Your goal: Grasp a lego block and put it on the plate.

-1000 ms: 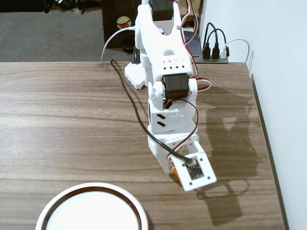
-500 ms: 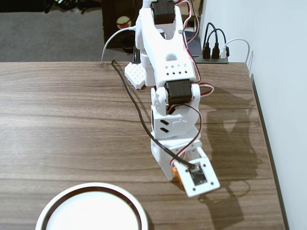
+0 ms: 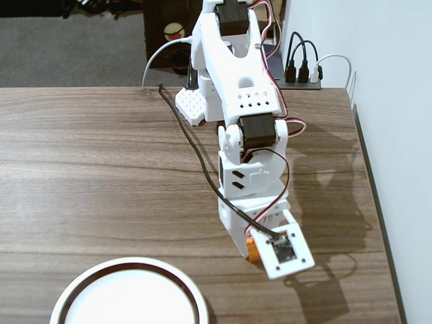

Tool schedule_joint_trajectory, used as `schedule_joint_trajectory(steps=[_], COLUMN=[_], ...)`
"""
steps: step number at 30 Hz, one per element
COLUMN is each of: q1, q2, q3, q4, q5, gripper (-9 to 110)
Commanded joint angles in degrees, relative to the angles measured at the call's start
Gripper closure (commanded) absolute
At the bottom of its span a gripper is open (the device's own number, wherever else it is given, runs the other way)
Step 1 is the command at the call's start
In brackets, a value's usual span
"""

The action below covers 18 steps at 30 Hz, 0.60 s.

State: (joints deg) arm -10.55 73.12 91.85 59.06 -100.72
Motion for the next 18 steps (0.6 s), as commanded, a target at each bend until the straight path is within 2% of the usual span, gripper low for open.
schedule_joint_trajectory(steps=[1,10,18], q1=[-0.7,-0.53,0.7], q2=[0.26,1.58,10.2], q3=[-1.58,-0.88,-0.26], q4=[-0.7,-0.79,1.93], q5=[0.79,1.49,2.37], gripper=[97,99,99])
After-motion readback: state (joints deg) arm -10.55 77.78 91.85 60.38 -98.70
